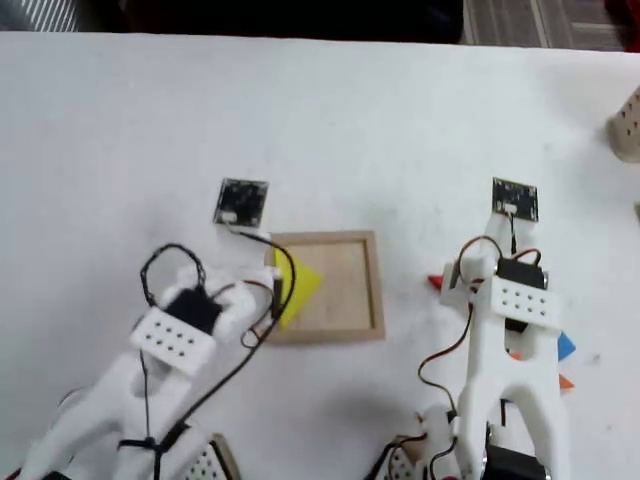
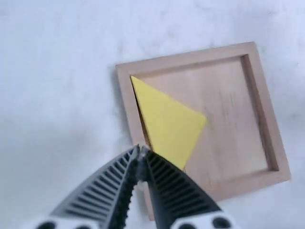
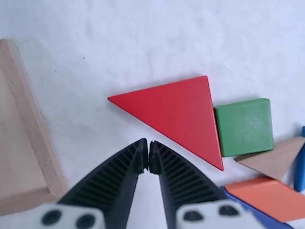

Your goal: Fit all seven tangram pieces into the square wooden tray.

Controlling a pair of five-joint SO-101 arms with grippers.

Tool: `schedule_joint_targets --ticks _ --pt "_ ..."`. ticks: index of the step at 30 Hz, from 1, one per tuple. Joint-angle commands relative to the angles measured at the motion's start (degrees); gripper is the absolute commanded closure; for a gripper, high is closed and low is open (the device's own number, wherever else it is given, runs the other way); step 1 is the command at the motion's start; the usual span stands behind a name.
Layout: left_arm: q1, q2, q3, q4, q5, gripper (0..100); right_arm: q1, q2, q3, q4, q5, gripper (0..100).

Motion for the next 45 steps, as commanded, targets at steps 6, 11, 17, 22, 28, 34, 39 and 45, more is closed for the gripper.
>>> schedule_joint_targets --ticks 6,11,17,22,28,34,39,45 --pt "8.2 -1.0 2.4 -14.5 6.9 98 0.0 0.0 -0.2 -1.0 1.1 98.1" --pt "10.6 12.2 0.5 -25.9 8.7 98 0.0 0.0 -0.2 -1.0 1.1 98.1" --pt "8.5 28.6 -6.3 -27.4 8.7 98 0.0 0.0 -0.2 -1.0 1.1 98.1" --pt "6.8 24.5 -4.2 -22.2 8.6 98 0.0 0.0 -0.2 -1.3 1.1 98.1" --pt "5.8 14.2 3.3 -18.9 4.0 98 0.0 0.0 -0.2 -1.4 1.1 98.1" --pt "5.8 9.2 7.4 -18.5 3.4 98 0.0 0.0 -0.2 -1.4 1.1 98.1" --pt "6.3 8.9 6.1 -20.2 3.8 98 0.0 0.0 -0.2 -1.4 1.0 98.1" --pt "10.4 10.7 -0.3 -25.4 9.5 98 -0.7 0.0 -0.1 -1.4 1.0 98.1"
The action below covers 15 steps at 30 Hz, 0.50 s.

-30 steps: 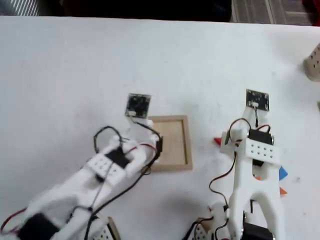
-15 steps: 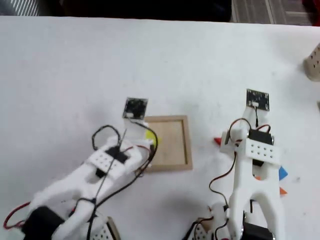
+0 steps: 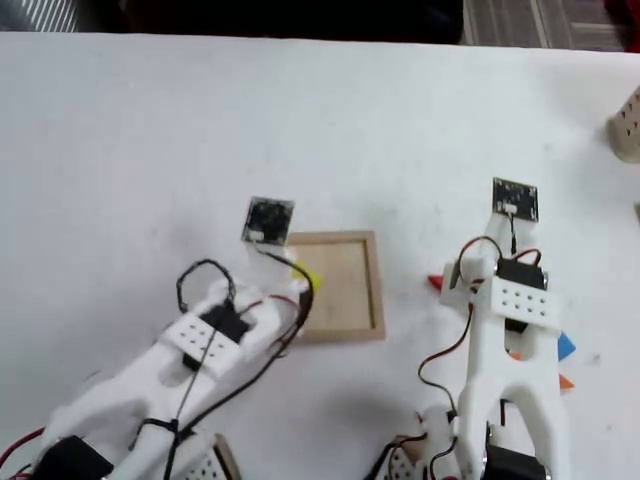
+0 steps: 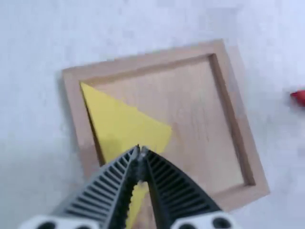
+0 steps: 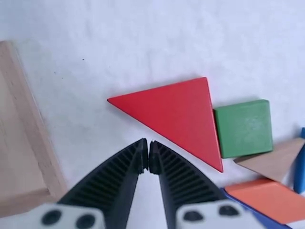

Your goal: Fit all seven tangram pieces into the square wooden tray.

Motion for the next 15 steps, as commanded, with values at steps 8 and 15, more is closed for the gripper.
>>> schedule_joint_targets --ticks 8,15 --pt "5.8 20.1 -15.7 -2.1 -8.7 98 -0.8 0.0 0.4 -1.5 1.0 98.1" --pt "7.2 22.0 -22.1 14.0 -20.0 98 -0.9 0.0 0.4 -1.7 1.0 98.1"
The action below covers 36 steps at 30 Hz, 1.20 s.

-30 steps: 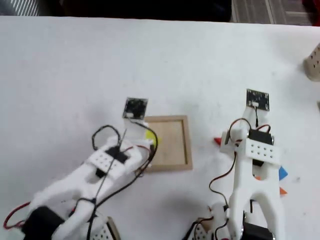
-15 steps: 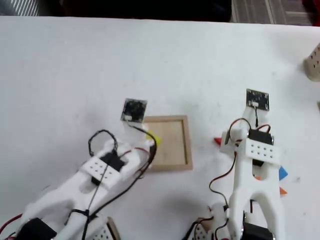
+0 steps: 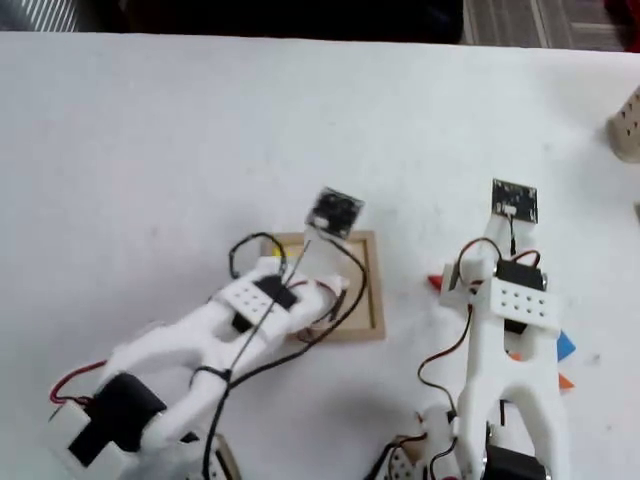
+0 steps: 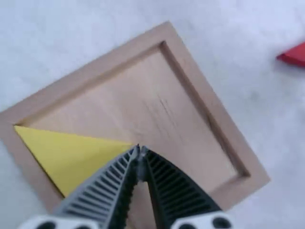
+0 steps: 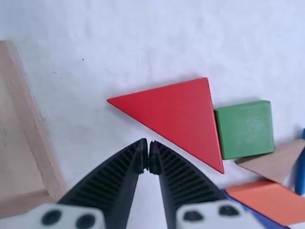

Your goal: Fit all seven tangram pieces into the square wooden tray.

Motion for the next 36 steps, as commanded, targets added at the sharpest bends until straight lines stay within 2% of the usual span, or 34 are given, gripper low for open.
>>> schedule_joint_targets --ticks 1,4,10,18,22,25,27,29,36 --pt "2.1 0.0 -3.7 6.3 -7.5 98 -0.8 0.0 -0.3 -0.8 1.0 98.1" --pt "2.5 0.0 -3.6 8.9 -11.4 98 -0.8 0.0 -0.3 -0.9 1.0 98.1" --pt "1.5 0.0 -3.6 13.5 -11.4 98 -0.8 0.0 -0.3 -0.9 1.0 98.1" --pt "0.0 -0.1 -4.1 13.7 -11.3 98 -0.8 0.0 -0.2 -1.4 1.0 98.1" --pt "0.4 -0.1 -6.4 10.1 -8.1 98 -0.8 0.0 -0.2 -1.4 1.0 98.1" --pt "0.1 0.4 -7.3 3.3 -1.8 98 -0.8 0.0 -0.2 -1.4 1.0 98.1" --pt "0.1 0.5 -7.1 -0.7 -1.2 98 -0.8 0.0 -0.2 -1.4 1.0 98.1" --pt "0.0 0.5 -7.3 -1.4 -3.3 98 -0.8 0.0 -0.2 -1.4 1.0 98.1" --pt "-0.6 1.4 -7.1 -0.5 -18.8 97 -0.8 0.0 -0.1 -1.6 1.0 98.1"
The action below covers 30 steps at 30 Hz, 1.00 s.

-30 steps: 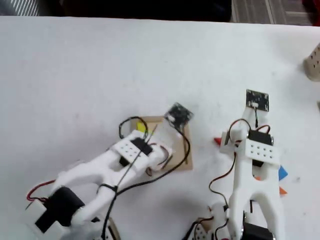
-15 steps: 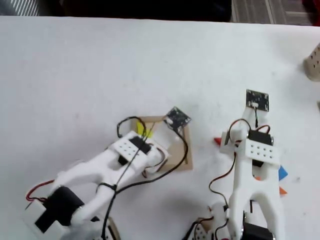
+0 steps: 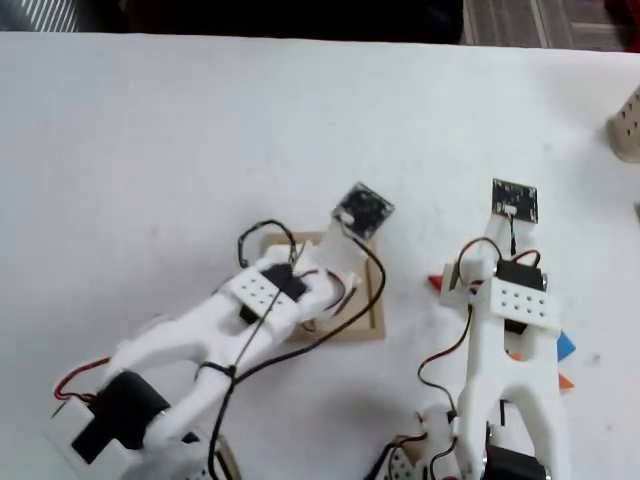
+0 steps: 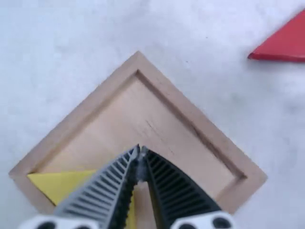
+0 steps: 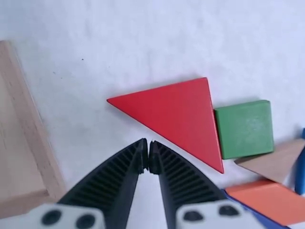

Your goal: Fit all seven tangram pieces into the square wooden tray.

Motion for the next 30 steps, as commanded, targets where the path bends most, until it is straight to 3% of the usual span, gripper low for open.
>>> schedule_joint_targets --ticks 1,4,11,30 --pt "-1.4 1.7 -2.5 -1.3 -6.7 97 -0.9 0.0 -0.1 -1.6 1.0 98.1" --pt "-1.4 5.8 -5.5 0.3 -7.9 97 -0.9 0.0 0.0 -1.6 1.0 98.1" --pt "-1.4 11.8 -14.8 14.6 -13.6 98 -0.9 0.0 0.4 -1.7 1.0 98.1" --pt "-6.3 12.2 -15.0 25.8 -13.7 98 -0.9 0.1 1.8 -4.4 1.0 98.1"
